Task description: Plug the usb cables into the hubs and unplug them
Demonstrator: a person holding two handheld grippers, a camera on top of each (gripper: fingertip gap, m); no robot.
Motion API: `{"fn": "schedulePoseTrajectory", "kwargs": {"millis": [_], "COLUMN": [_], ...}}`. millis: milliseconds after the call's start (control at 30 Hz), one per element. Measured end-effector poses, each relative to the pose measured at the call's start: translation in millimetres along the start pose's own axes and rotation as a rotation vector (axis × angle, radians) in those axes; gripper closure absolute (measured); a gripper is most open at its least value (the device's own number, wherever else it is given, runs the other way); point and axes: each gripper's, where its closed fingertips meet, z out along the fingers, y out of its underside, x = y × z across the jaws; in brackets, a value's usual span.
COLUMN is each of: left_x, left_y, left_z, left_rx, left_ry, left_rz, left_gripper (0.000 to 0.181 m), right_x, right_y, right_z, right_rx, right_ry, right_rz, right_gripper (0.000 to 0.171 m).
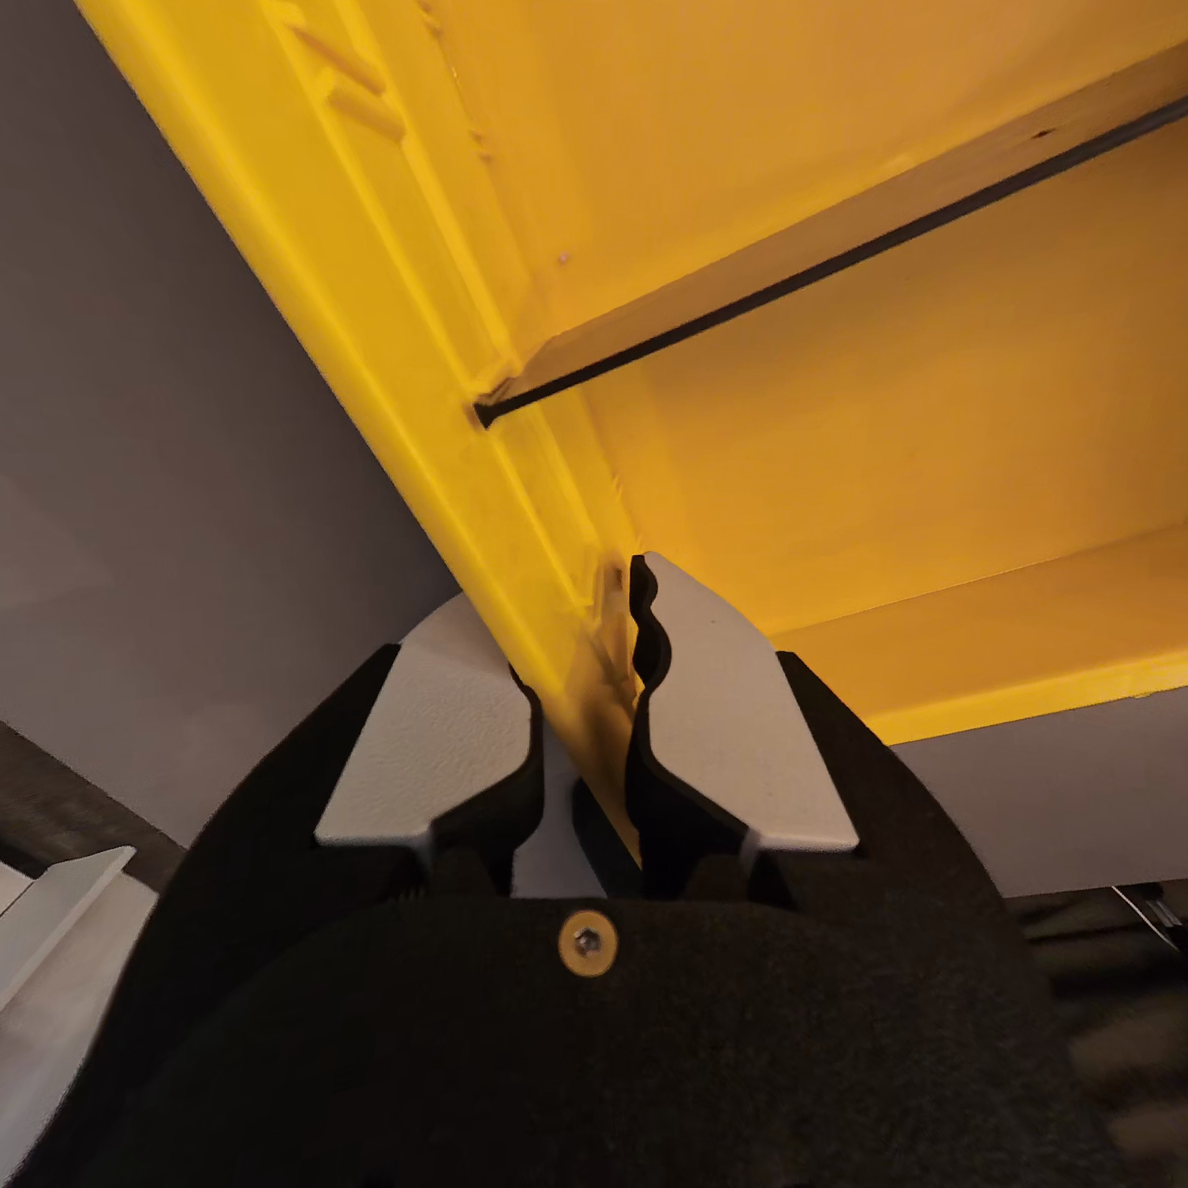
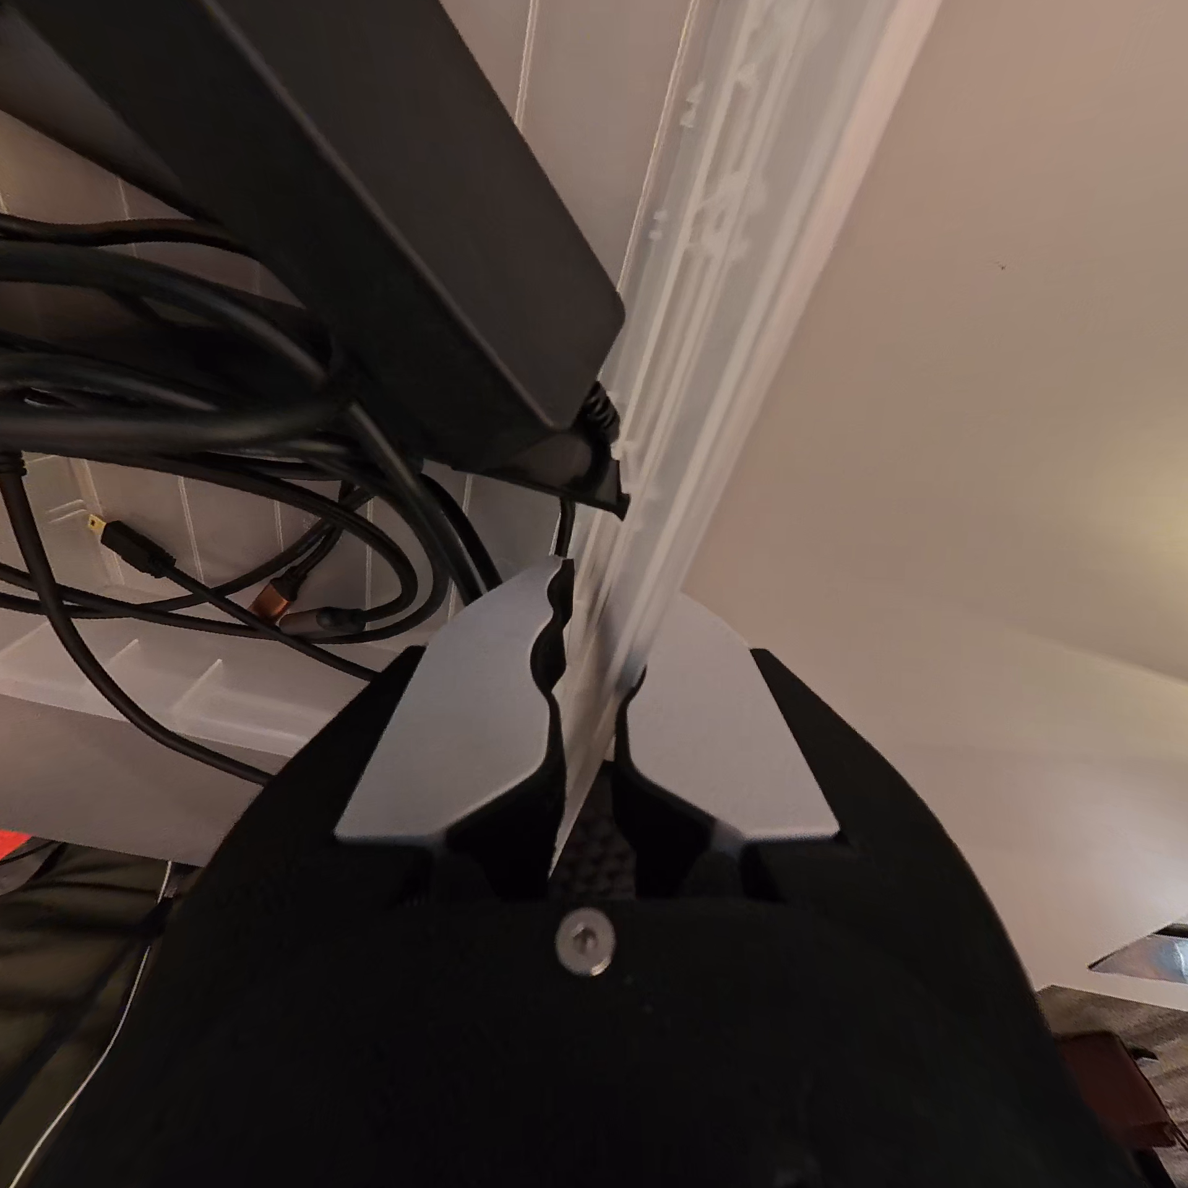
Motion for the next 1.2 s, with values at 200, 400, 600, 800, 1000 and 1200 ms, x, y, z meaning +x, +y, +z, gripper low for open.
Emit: {"fn": "schedulePoseTrajectory", "kwargs": {"millis": [200, 400, 600, 800, 1000, 1200], "left_x": [9.3, 11.7, 11.1, 11.2, 13.5, 13.2], "left_y": [-0.1, -0.3, -3.4, -3.9, -2.3, -2.8], "left_z": [-0.5, -0.5, -0.2, 0.0, -4.7, -26.7], "left_rx": [-0.023, -0.026, -0.012, -0.007, 0.009, 0.096], "left_ry": [-0.019, -0.019, -0.010, -0.010, 0.015, 0.010], "left_rz": [0.016, 0.027, 0.021, 0.030, 0.033, 0.042], "left_gripper": [0.153, 0.152, 0.154, 0.153, 0.153, 0.153], "right_x": [-8.7, -14.9, -16.6, -17.0, -13.5, -9.9], "right_y": [-3.7, -8.3, -11.8, -12.9, -15.9, -18.5], "right_z": [0.7, 1.5, 1.7, 1.8, 0.4, -15.8], "right_rx": [0.008, 0.021, 0.034, 0.040, 0.052, 0.116], "right_ry": [0.003, 0.004, -0.003, -0.005, 0.039, 0.075], "right_rz": [-0.010, -0.023, -0.038, -0.039, -0.061, -0.083], "right_gripper": [0.160, 0.160, 0.160, 0.160, 0.150, 0.142]}}
